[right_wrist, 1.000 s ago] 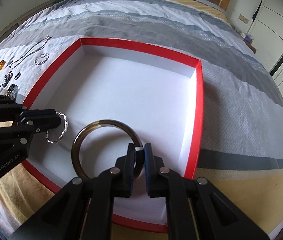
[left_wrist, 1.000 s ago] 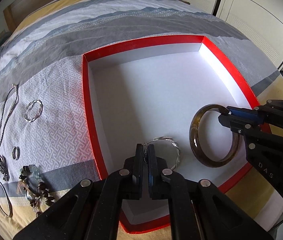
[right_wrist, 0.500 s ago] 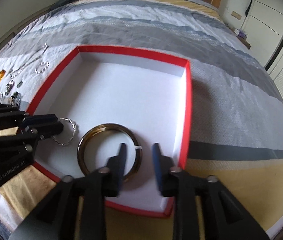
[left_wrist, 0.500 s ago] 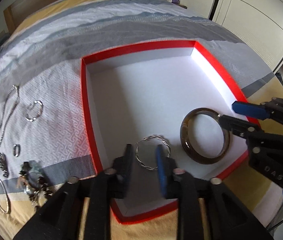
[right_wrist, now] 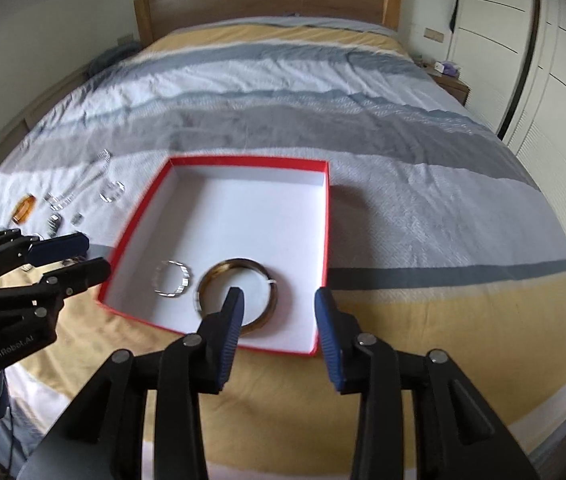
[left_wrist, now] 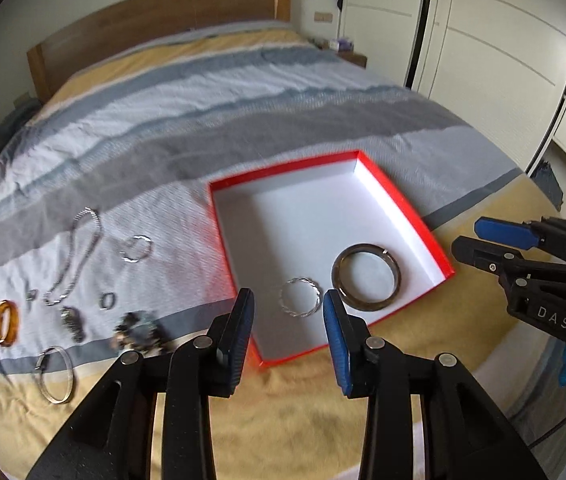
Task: Organize jewelry
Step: 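Withdraw both grippers from the box back toward the remaining jewelry, then grasp the plain silver bangle with the left gripper while the right grasps the beaded bracelet, then carry the silver bangle and beaded bracelet into the red box and release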
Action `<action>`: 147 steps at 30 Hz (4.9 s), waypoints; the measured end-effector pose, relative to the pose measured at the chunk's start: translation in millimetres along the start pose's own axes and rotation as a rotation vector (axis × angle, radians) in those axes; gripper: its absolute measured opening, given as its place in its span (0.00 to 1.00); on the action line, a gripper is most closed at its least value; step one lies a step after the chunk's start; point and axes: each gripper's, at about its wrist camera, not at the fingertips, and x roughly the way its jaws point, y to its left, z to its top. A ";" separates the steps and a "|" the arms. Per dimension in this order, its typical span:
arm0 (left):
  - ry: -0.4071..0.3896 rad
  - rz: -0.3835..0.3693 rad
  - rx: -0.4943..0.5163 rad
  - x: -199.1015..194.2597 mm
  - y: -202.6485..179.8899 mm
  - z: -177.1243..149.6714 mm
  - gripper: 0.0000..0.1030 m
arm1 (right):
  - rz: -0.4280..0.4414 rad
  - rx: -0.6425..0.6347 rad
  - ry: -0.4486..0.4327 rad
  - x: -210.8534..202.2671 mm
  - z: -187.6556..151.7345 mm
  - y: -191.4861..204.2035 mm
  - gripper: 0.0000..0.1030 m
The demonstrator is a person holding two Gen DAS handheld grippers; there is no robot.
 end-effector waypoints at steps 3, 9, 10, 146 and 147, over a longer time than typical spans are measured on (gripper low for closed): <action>-0.039 0.012 0.002 -29.7 5.7 -6.8 0.35 | 0.007 0.020 -0.028 -20.5 -3.8 9.1 0.34; -0.103 0.058 -0.014 -84.9 20.3 -29.2 0.38 | 0.046 0.033 -0.101 -62.2 -8.7 35.0 0.43; -0.108 0.070 -0.016 -93.5 22.2 -33.2 0.40 | 0.049 0.028 -0.113 -69.9 -8.6 41.5 0.46; -0.026 0.232 -0.346 -67.6 254.6 -132.1 0.02 | 0.276 -0.228 0.066 36.8 12.7 266.4 0.11; -0.030 0.232 -0.347 -70.6 253.2 -133.6 0.02 | 0.273 -0.231 0.061 32.0 12.0 267.5 0.11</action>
